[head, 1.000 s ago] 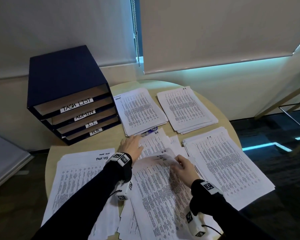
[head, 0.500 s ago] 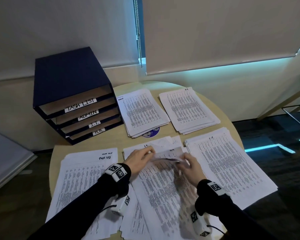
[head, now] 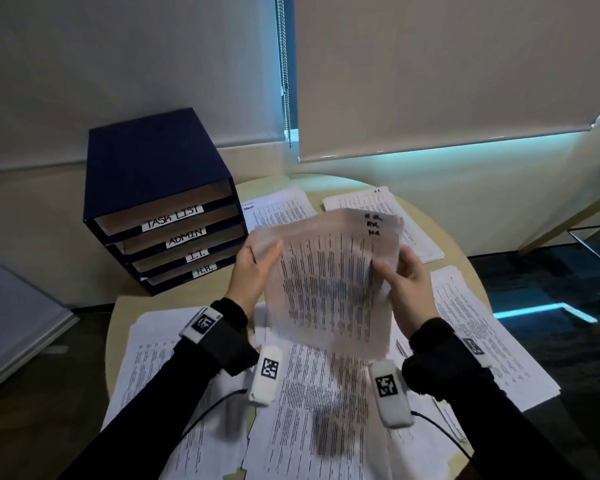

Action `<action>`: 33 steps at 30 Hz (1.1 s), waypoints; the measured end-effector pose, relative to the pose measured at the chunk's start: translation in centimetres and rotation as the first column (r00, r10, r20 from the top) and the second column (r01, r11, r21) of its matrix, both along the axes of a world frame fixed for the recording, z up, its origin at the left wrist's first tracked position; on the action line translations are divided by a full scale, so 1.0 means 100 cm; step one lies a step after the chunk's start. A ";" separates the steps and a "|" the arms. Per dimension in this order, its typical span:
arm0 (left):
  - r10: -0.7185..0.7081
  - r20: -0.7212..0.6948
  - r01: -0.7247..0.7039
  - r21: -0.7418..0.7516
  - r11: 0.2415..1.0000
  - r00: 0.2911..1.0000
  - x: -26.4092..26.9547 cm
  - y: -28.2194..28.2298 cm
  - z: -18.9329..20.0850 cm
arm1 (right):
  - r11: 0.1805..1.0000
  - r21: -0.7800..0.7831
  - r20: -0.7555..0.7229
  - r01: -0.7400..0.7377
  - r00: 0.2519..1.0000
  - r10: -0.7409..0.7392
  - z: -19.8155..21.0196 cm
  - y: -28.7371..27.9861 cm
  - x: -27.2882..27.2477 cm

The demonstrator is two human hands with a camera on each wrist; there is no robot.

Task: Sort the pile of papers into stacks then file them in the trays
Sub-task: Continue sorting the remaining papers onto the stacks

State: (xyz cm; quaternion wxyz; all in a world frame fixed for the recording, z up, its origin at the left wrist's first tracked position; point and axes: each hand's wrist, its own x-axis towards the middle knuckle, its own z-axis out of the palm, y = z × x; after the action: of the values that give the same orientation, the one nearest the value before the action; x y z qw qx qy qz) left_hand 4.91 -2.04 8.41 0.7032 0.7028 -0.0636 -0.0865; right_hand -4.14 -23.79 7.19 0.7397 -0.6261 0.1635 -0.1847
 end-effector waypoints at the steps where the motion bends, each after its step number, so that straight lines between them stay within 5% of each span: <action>1: 0.070 0.046 -0.070 0.008 0.998 0.997 -0.003 -0.004 0.003 | 1.000 -0.006 0.013 -0.008 1.000 0.008 0.004 0.005 0.000; 6: 0.249 0.221 -0.242 -0.060 0.968 0.943 -0.038 -0.019 0.006 | 0.998 -0.020 0.000 -0.066 0.998 0.066 -0.003 0.031 -0.007; 12: 0.189 -0.081 -0.195 -0.070 0.978 0.979 -0.020 -0.004 -0.039 | 0.996 0.080 -0.095 -0.035 0.995 0.043 -0.017 0.032 0.002; 15: 0.188 -0.160 -0.196 -0.037 0.980 0.969 0.002 0.004 -0.097 | 0.994 0.105 -0.125 -0.008 0.992 0.021 -0.023 0.035 0.012; 19: 0.200 -0.220 -0.209 -0.016 0.978 0.955 -0.013 -0.003 -0.079 | 0.989 0.145 -0.215 0.030 0.977 0.002 -0.042 0.034 0.016; 24: 0.257 -0.273 -0.210 0.191 0.959 0.927 -0.022 -0.008 -0.101 | 0.992 0.119 -0.334 0.042 0.942 0.000 -0.073 0.041 0.017; 30: 0.212 -0.216 -0.066 0.536 0.842 0.953 -0.023 -0.006 -0.117 | 0.999 -0.026 -0.359 -0.032 0.933 0.020 -0.087 0.034 0.031; 33: 0.170 -0.206 -0.068 0.425 0.903 0.964 -0.011 -0.001 -0.119 | 0.977 -0.153 -0.394 -0.147 0.916 0.076 -0.085 0.019 0.032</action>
State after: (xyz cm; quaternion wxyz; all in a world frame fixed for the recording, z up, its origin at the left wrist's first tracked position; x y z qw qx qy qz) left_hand 3.85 -2.09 -3.53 0.5446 0.8229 0.0843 -0.1384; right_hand -0.96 -21.91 -1.27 0.6429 -0.7225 0.2527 -0.0292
